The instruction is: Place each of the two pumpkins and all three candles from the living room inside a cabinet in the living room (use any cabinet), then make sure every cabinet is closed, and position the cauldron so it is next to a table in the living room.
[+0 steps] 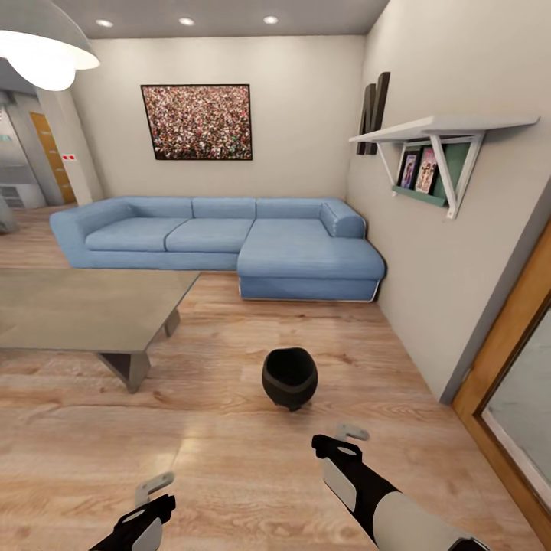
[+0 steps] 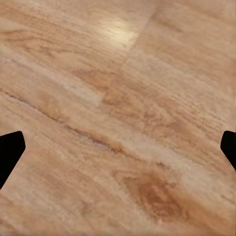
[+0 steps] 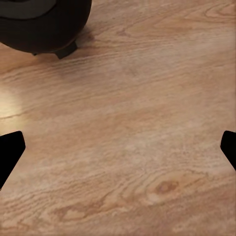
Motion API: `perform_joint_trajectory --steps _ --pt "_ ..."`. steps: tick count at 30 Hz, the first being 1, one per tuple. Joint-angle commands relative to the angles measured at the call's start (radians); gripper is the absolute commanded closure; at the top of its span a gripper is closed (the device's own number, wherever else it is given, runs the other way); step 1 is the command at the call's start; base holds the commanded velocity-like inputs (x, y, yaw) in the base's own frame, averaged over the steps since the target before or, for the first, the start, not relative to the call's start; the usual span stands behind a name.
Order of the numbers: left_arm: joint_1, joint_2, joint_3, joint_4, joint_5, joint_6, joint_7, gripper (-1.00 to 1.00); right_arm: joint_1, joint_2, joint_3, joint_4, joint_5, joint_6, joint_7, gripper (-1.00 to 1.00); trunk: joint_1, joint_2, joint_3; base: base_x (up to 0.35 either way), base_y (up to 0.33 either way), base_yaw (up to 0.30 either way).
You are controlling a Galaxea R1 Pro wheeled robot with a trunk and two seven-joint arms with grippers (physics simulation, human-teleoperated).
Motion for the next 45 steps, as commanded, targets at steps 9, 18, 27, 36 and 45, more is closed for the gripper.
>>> perform_joint_trajectory --steps 9,18,27,36,45 --pt "-0.001 0.000 -0.004 0.000 0.007 -0.004 0.003 -1.00 -0.001 -0.001 0.008 -0.002 -0.006 0.003 -0.008 -1.00 0.000 0.000 -0.001 0.168 -0.129 0.006" --pt "-0.001 0.001 -0.004 0.000 0.006 -0.005 0.003 -1.00 -0.001 -0.003 0.009 -0.002 -0.005 0.004 -0.007 -1.00 0.000 0.000 -0.001 0.249 -0.013 -0.106" --pt "-0.001 0.001 -0.004 0.000 0.007 -0.005 0.003 -1.00 -0.001 -0.001 0.014 -0.002 -0.006 0.009 0.000 -1.00 0.000 0.000 -0.001 0.240 -0.017 -0.121" --pt "-0.001 0.000 -0.004 0.000 0.007 -0.005 0.003 -1.00 -0.001 -0.001 0.015 -0.002 -0.006 0.005 0.000 -1.00 0.000 0.000 -0.001 0.155 -0.064 -0.001" --pt "-0.001 0.000 -0.004 0.000 0.007 -0.005 0.003 -1.00 -0.001 -0.001 0.015 -0.002 -0.006 0.005 0.000 -1.00 0.000 0.000 -0.001 0.214 -0.002 0.000"
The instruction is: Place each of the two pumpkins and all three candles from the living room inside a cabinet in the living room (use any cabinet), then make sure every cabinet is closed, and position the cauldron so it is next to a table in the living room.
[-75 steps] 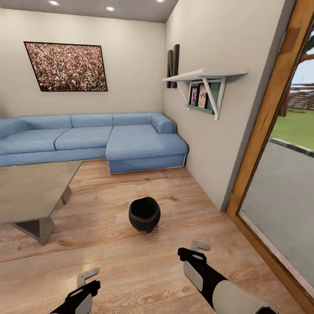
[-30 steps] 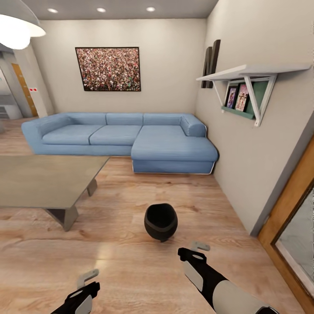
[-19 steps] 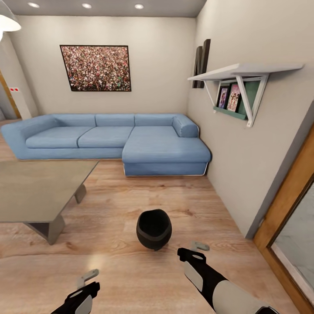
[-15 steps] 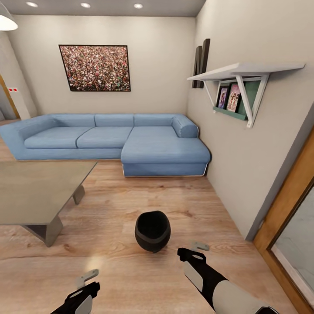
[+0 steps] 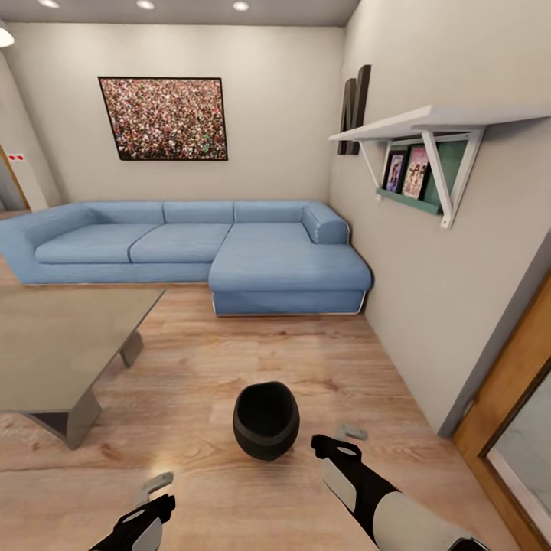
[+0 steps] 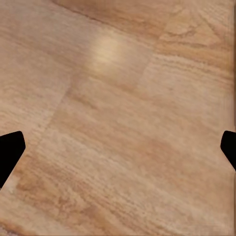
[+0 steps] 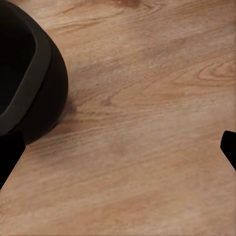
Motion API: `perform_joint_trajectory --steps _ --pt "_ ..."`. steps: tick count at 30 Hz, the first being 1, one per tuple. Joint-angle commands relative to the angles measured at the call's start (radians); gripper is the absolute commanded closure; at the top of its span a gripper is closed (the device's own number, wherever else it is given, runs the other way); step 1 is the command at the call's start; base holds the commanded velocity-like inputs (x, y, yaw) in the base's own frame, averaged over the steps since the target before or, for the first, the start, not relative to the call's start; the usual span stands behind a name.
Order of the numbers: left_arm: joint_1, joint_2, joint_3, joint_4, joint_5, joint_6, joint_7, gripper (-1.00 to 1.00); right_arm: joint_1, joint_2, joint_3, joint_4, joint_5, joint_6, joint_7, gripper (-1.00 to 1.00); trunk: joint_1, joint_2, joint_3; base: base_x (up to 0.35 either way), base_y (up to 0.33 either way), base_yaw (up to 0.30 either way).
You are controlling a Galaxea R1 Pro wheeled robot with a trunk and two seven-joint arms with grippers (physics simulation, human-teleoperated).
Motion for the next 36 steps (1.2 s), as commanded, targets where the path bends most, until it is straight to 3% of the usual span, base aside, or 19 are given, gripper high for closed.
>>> perform_joint_trajectory --steps 1,11,13,16,19,22,25,31,36 --pt "0.000 0.000 -0.004 0.000 0.008 -0.003 0.003 -1.00 -0.001 -0.001 0.008 -0.001 -0.005 0.003 -0.007 -1.00 0.000 0.000 -0.001 0.242 0.000 0.000" --pt "-0.001 0.001 -0.025 -0.011 0.003 0.019 0.000 -1.00 -0.001 -0.004 0.010 -0.012 -0.004 0.019 0.013 -1.00 0.000 0.000 -0.001 0.216 -0.075 0.000" --pt "-0.005 0.000 -0.031 -0.022 0.002 0.052 0.000 -1.00 -0.001 -0.006 0.011 -0.017 -0.004 0.056 0.012 -1.00 0.000 0.000 -0.001 0.251 -0.123 0.000" --pt "-0.008 0.001 -0.041 -0.155 0.001 0.229 0.002 -1.00 -0.001 -0.004 0.010 -0.049 -0.001 0.204 0.007 -1.00 0.000 0.000 -0.001 0.281 -0.122 0.000" --pt "-0.008 0.009 -0.045 -0.329 0.000 0.436 0.004 -1.00 -0.001 -0.003 0.006 -0.172 -0.003 0.331 -0.018 -1.00 0.000 0.000 -0.001 0.289 -0.121 0.000" --pt "-0.010 0.010 -0.046 -0.460 0.001 0.553 0.003 -1.00 -0.005 0.002 0.001 -0.246 -0.008 0.437 -0.051 -1.00 0.000 0.000 -0.001 0.291 -0.120 0.000" --pt "-0.013 0.004 -0.047 -0.509 0.001 0.615 0.004 -1.00 -0.010 0.003 0.000 -0.265 -0.013 0.479 -0.062 -1.00 0.000 0.000 -0.001 0.292 -0.120 0.000" --pt "-0.017 0.000 -0.052 -0.521 0.002 0.635 0.003 -1.00 -0.008 0.004 -0.001 -0.264 -0.022 0.519 -0.064 -1.00 0.000 0.000 -0.001 0.292 -0.123 0.000" --pt "-0.017 0.000 -0.090 -0.521 0.004 0.637 0.000 -1.00 -0.011 0.006 -0.001 -0.259 -0.025 0.553 -0.064 -1.00 0.000 0.000 -0.001 0.291 -0.116 0.000"
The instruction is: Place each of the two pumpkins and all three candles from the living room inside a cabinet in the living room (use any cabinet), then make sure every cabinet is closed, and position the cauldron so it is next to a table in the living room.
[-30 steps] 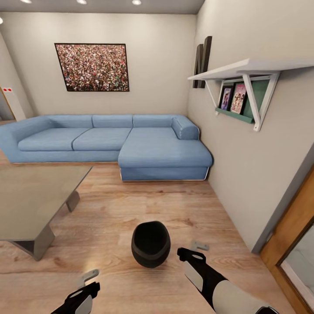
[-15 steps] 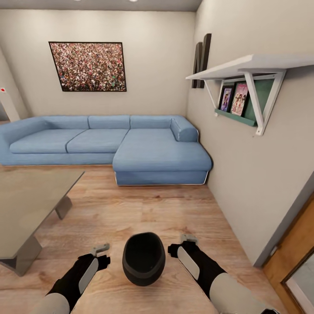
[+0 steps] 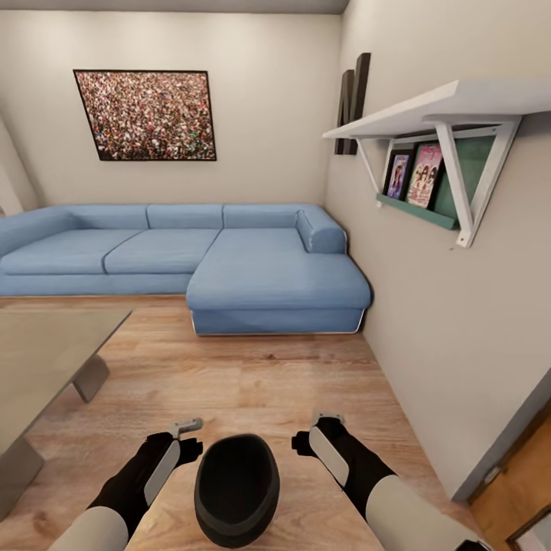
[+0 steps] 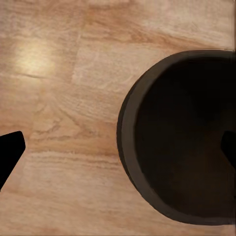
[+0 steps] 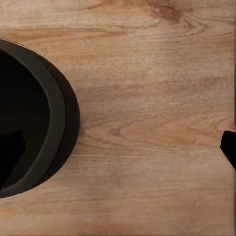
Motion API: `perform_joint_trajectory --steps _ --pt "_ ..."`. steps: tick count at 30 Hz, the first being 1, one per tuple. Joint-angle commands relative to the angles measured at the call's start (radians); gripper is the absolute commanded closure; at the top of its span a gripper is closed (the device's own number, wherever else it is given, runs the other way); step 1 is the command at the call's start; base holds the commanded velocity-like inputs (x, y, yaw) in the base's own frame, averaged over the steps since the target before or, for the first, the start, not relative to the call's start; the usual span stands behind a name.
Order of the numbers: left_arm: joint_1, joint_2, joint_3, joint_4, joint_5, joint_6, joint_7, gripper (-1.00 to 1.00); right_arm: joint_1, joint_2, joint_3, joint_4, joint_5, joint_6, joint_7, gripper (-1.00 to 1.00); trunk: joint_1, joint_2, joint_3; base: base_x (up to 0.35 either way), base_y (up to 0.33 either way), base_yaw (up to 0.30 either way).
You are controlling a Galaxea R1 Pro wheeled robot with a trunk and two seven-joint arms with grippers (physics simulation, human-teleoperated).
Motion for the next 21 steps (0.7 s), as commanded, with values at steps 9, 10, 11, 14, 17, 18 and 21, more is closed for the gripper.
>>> perform_joint_trajectory --steps 9,10,11,14,17,18,21 --pt "-0.001 0.002 -0.018 -0.004 0.013 0.002 0.008 -1.00 -0.006 0.000 0.005 0.003 -0.010 0.008 -0.009 -1.00 0.000 0.000 -0.001 0.097 0.099 0.000" --pt "-0.001 0.002 -0.019 -0.005 0.013 0.002 0.008 -1.00 -0.006 0.000 0.005 0.003 -0.010 0.008 -0.008 -1.00 0.000 0.000 -0.001 0.007 0.048 0.000" --pt "-0.001 0.002 -0.019 -0.005 0.013 0.002 0.008 -1.00 -0.006 -0.001 0.006 0.003 -0.010 0.008 -0.008 -1.00 0.000 0.000 -0.001 0.004 0.110 0.000" --pt "-0.001 0.002 -0.020 -0.005 0.013 0.002 0.008 -1.00 -0.006 -0.001 0.007 0.004 -0.010 0.008 0.000 -1.00 0.000 0.000 -0.001 0.002 0.079 0.000" --pt "-0.001 0.001 -0.021 -0.004 0.014 0.001 0.008 -1.00 -0.006 0.000 0.008 0.004 -0.011 0.007 0.008 -1.00 0.000 0.000 -0.001 0.000 0.018 0.000" --pt "-0.001 0.000 -0.022 -0.003 0.015 0.001 0.007 -1.00 -0.006 0.000 0.009 0.004 -0.010 0.008 0.014 -1.00 0.000 0.000 -0.001 0.000 0.007 0.000" --pt "-0.001 -0.005 -0.041 -0.001 0.016 0.001 -0.048 -1.00 -0.006 0.001 0.012 0.003 -0.010 0.020 0.068 -1.00 0.000 0.000 -0.001 0.000 0.003 0.000"
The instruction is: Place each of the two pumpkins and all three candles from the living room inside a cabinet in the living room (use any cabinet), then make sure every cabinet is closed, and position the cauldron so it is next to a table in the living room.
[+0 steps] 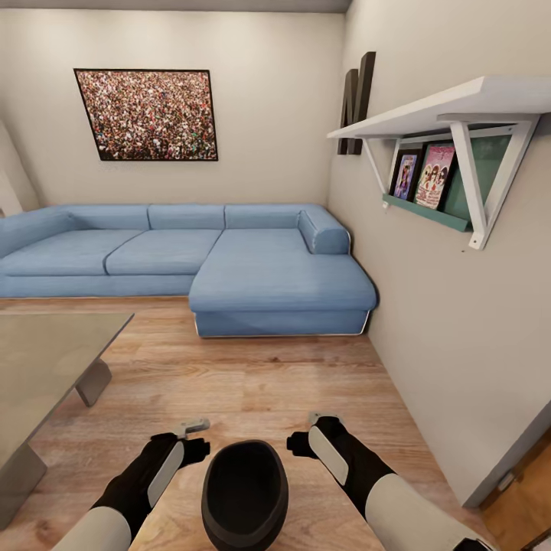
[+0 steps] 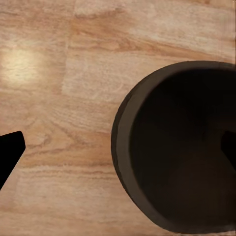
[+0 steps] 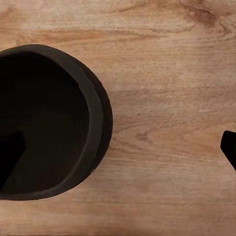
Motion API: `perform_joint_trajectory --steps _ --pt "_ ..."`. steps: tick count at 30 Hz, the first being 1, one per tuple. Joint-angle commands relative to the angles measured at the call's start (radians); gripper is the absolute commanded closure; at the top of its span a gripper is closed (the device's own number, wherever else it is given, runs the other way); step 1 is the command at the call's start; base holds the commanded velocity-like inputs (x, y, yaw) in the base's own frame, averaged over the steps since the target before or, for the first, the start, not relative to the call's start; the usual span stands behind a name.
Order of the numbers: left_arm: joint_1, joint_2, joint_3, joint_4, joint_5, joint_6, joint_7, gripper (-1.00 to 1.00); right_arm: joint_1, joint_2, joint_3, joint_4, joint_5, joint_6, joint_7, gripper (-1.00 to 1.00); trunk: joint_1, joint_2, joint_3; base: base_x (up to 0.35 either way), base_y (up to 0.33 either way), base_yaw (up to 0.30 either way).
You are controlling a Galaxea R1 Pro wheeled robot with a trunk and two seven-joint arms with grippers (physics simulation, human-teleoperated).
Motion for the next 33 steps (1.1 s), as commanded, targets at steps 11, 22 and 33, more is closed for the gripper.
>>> perform_joint_trajectory --steps 11,22,33 --pt "-0.001 0.002 -0.024 0.009 0.001 0.004 -0.157 -1.00 -0.001 -0.001 0.006 -0.002 -0.010 0.047 0.082 -1.00 0.000 0.000 -0.001 0.000 0.084 0.000" --pt "-0.001 0.002 -0.024 0.008 0.004 0.003 -0.163 -1.00 -0.001 -0.001 0.006 0.000 -0.010 0.045 0.083 -1.00 0.000 0.000 -0.001 0.013 0.111 0.000" --pt "0.001 -0.002 -0.025 -0.003 0.004 0.002 -0.156 -1.00 -0.001 -0.002 0.006 -0.001 -0.010 0.041 0.084 -1.00 0.004 -0.007 -0.004 0.007 0.012 0.000"
